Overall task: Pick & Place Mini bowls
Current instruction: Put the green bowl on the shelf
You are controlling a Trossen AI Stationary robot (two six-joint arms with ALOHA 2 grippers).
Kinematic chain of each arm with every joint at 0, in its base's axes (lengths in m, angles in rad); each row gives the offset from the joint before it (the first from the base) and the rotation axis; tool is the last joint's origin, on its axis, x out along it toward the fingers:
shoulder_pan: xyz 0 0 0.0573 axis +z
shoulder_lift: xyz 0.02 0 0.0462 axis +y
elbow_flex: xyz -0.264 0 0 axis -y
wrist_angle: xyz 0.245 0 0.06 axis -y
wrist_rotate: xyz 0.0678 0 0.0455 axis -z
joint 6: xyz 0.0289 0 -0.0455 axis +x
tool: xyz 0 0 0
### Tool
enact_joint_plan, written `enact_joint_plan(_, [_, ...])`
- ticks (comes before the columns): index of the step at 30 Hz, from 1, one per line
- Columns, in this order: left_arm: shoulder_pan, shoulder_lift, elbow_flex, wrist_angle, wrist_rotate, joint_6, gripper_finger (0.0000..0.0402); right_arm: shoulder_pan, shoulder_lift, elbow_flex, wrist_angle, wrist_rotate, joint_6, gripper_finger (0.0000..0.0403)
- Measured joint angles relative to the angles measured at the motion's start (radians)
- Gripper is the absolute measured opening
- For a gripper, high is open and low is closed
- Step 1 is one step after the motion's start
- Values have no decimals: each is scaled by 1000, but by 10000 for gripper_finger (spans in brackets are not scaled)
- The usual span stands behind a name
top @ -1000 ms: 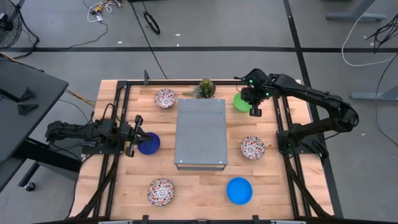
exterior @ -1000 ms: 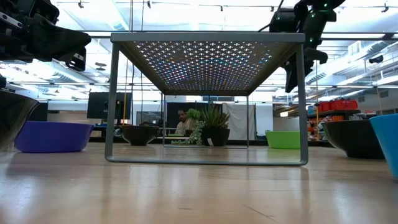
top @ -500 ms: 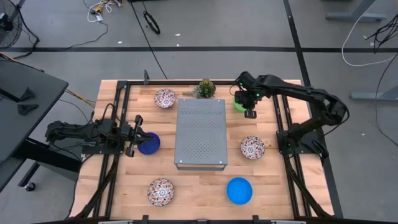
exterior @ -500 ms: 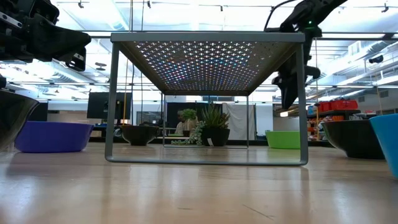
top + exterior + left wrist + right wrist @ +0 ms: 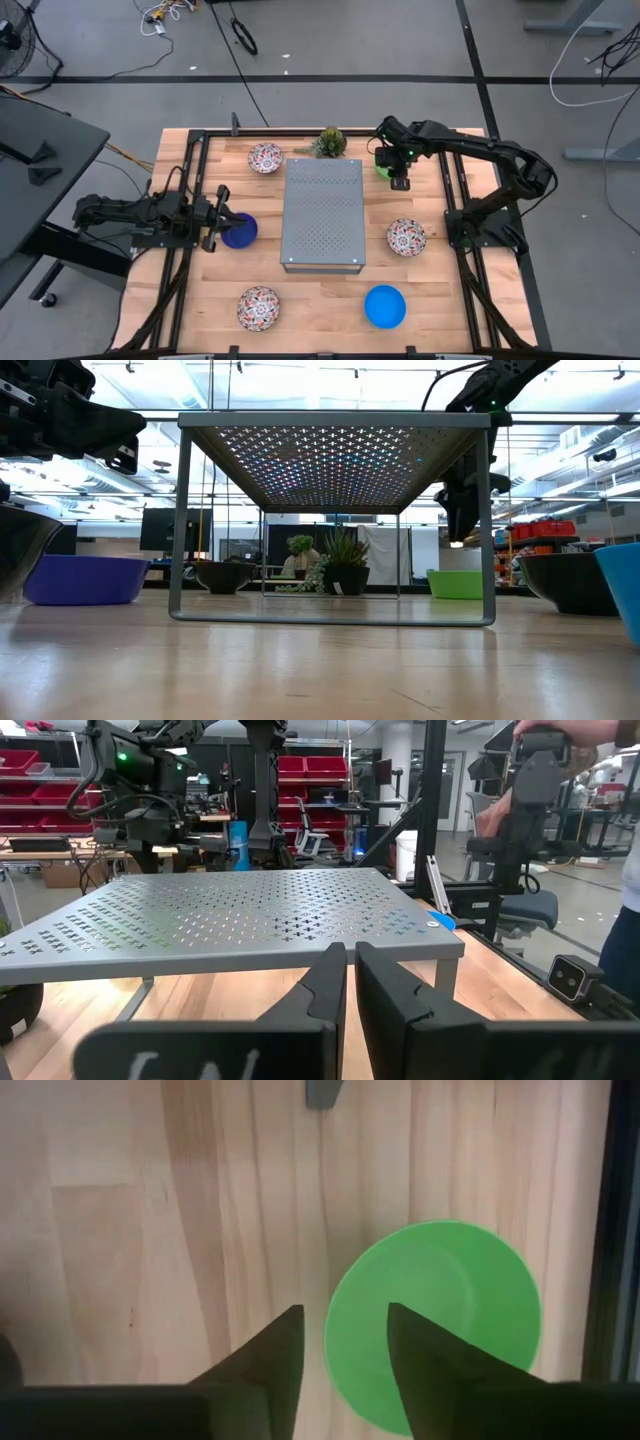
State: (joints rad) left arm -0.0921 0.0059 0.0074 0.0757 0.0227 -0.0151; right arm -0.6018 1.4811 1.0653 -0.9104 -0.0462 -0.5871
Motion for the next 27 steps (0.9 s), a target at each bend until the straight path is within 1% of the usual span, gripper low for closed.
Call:
enact_joint_plan(3, [0, 0, 0, 0, 0, 0, 30, 0, 0, -13, -2, 0, 3, 165])
enact_joint_plan(7, [0, 0, 0, 0, 0, 0, 30, 0, 0, -68, 17, 3, 29, 176])
enact_joint_plan(18, [0, 0, 0, 0, 0, 0, 30, 0, 0, -179, 170, 4, 48, 178])
enact_joint_plan(20, [0, 0, 0, 0, 0, 0, 30, 0, 0, -196, 199, 18, 48, 178])
enact_joint_plan(23, [0, 0, 0, 0, 0, 0, 30, 0, 0, -220, 232, 66, 49, 178])
enact_joint_plan(27, [0, 0, 0, 0, 0, 0, 30, -10, 0, -240, 251, 69, 47, 178])
